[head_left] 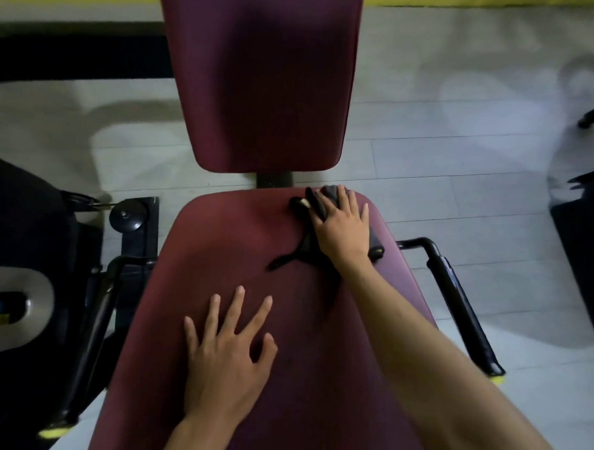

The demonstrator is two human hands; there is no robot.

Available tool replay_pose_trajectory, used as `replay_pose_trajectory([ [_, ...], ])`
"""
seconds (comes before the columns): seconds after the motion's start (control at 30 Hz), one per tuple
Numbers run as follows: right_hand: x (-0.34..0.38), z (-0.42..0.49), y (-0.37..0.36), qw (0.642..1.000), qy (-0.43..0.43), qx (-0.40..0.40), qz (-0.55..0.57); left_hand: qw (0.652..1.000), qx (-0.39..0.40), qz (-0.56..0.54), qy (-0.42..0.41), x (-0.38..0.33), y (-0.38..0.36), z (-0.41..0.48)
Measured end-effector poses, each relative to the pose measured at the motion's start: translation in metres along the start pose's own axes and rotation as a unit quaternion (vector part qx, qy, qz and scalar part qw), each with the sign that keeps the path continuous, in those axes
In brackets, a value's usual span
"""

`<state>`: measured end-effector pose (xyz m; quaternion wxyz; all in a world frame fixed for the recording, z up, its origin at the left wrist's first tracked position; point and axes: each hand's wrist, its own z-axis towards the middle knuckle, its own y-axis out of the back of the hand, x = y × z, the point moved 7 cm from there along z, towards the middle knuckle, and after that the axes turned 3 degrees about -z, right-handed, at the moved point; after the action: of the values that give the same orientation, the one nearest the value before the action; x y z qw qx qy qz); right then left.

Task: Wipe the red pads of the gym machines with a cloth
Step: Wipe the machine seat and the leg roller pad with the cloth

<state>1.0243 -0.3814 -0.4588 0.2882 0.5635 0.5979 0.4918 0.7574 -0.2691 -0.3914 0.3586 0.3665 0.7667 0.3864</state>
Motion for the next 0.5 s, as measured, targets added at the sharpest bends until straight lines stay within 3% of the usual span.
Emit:
replay_pose_trajectory([
  [0.1, 0.003, 0.033, -0.006, 1.000, 0.011, 0.014, -0.003, 1.000, -0.010, -0.001, -0.002, 0.002, 0.005, 0.003],
  [0.23, -0.004, 0.004, -0.004, 0.998, 0.062, 0.008, -0.003, 1.000, -0.003, -0.003, -0.002, 0.000, 0.008, 0.003],
  [0.5, -0.075, -0.262, 0.013, 0.997, 0.063, -0.038, 0.016, 0.998, 0.048, -0.010, 0.039, -0.001, 0.013, 0.007],
])
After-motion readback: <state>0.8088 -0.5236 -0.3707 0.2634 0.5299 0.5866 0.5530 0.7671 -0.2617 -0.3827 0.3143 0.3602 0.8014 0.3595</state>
